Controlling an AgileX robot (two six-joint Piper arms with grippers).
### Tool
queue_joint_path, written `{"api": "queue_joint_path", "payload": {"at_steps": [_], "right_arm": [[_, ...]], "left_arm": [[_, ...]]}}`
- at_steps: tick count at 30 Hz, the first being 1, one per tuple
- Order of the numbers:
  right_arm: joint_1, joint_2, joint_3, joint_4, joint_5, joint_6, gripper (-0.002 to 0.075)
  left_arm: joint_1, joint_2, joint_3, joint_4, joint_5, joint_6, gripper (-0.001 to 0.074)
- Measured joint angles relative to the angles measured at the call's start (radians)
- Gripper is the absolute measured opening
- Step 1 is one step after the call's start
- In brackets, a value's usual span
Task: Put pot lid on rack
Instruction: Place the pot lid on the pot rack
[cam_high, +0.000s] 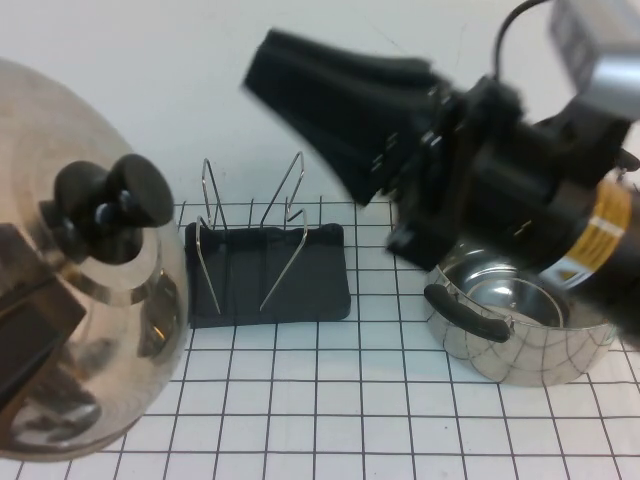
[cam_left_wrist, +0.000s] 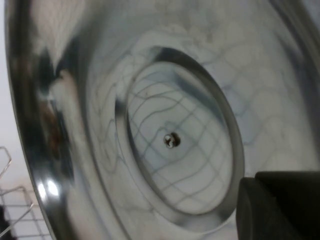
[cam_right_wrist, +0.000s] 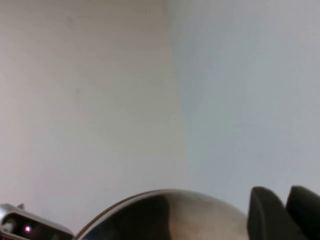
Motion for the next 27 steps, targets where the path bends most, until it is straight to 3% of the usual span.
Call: {"api": "queue_joint_path", "payload": {"at_steps": [2, 4, 11, 15, 20, 27], "right_arm": [[-0.051, -0.028, 0.000, -0.023, 0.000, 0.006, 0.0065], [-0.096, -0.059, 0.000, -0.043, 0.000, 0.015, 0.0030], [-0.173, -0.278, 0.000, -0.123, 0.081, -0.095, 0.0007], [-0.177, -0.480, 0.000, -0.289, 0.488, -0.130, 0.0007], [-0.178, -0.776, 0.054, -0.478, 1.101, -0.018, 0.0006], [-0.178, -1.239, 0.205, -0.348, 1.499, -0.133, 0.0005]], "left_arm": [[-0.002, 0.043, -0.047, 0.081, -0.027, -0.035, 0.0107], [-0.002, 0.088, -0.078, 0.123, -0.056, -0.041, 0.0107], [-0.002, 0.258, -0.111, 0.145, -0.068, -0.062, 0.0107], [-0.002, 0.385, -0.152, 0.145, -0.055, -0.055, 0.0107], [-0.002, 0.552, -0.251, 0.130, -0.066, -0.004, 0.0107], [-0.002, 0.757, -0.411, 0.118, -0.099, 0.022, 0.0107]]}}
